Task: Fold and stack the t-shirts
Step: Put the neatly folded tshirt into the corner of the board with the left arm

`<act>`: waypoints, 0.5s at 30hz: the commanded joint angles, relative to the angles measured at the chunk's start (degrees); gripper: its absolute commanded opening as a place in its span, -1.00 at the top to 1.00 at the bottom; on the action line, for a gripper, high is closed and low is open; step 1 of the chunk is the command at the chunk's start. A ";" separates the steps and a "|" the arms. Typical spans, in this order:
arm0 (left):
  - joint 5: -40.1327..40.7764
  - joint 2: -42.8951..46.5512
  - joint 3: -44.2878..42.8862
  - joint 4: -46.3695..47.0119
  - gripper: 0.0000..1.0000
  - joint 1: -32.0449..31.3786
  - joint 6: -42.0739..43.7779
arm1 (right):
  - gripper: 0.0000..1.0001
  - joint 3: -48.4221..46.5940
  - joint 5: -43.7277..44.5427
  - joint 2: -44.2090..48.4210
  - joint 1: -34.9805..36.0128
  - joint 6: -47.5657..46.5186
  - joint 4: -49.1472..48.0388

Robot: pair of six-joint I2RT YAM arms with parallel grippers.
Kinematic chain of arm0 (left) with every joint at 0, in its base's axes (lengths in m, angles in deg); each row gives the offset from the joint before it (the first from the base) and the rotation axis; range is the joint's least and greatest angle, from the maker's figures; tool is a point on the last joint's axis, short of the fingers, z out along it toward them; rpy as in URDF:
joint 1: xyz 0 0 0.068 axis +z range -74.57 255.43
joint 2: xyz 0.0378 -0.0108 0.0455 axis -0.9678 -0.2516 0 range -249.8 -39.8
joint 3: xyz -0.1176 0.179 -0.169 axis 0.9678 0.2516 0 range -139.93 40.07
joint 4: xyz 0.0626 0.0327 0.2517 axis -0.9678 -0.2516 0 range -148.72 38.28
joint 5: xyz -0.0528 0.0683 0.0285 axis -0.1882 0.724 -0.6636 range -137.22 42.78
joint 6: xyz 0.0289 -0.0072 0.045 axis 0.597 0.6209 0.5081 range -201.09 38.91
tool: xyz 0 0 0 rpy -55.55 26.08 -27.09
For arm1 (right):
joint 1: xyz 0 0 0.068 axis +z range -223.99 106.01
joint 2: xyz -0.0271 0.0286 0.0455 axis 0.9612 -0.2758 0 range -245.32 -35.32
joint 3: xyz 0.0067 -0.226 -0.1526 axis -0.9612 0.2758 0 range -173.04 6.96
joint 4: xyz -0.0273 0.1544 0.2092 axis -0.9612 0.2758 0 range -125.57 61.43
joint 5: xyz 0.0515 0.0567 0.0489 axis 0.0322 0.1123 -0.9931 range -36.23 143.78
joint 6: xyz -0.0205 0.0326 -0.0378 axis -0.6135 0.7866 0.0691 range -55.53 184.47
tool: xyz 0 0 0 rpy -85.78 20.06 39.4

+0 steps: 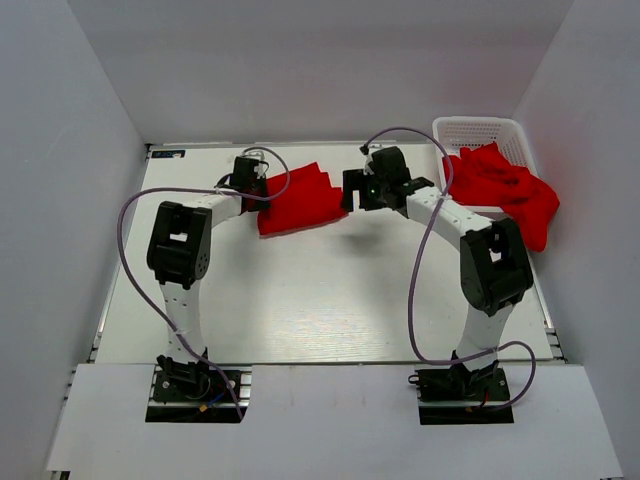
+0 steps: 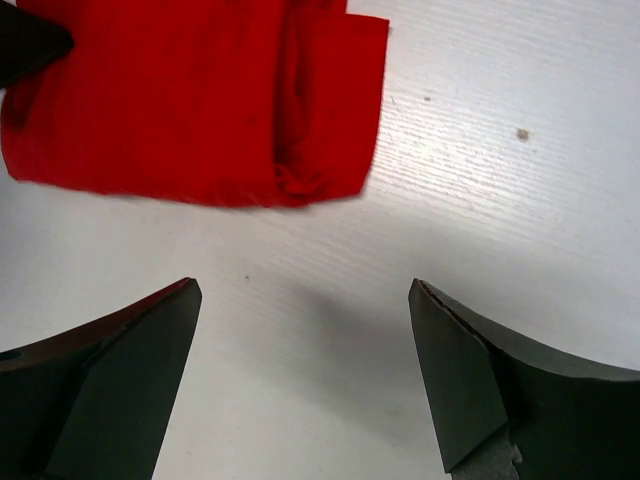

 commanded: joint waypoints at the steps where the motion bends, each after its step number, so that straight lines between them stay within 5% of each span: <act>1: -0.94 -2.07 -3.23 3.37 0.53 0.01 5.72 | -0.81 2.06 3.43 4.10 -0.38 0.41 -1.62; 4: 6.00 -4.09 -8.49 1.19 1.00 0.62 9.50 | -0.81 3.38 4.57 4.81 -0.37 0.32 -1.53; 15: 12.78 -12.26 -25.21 -3.57 1.00 10.54 23.11 | -0.81 5.32 9.76 6.30 -0.55 -1.25 -1.53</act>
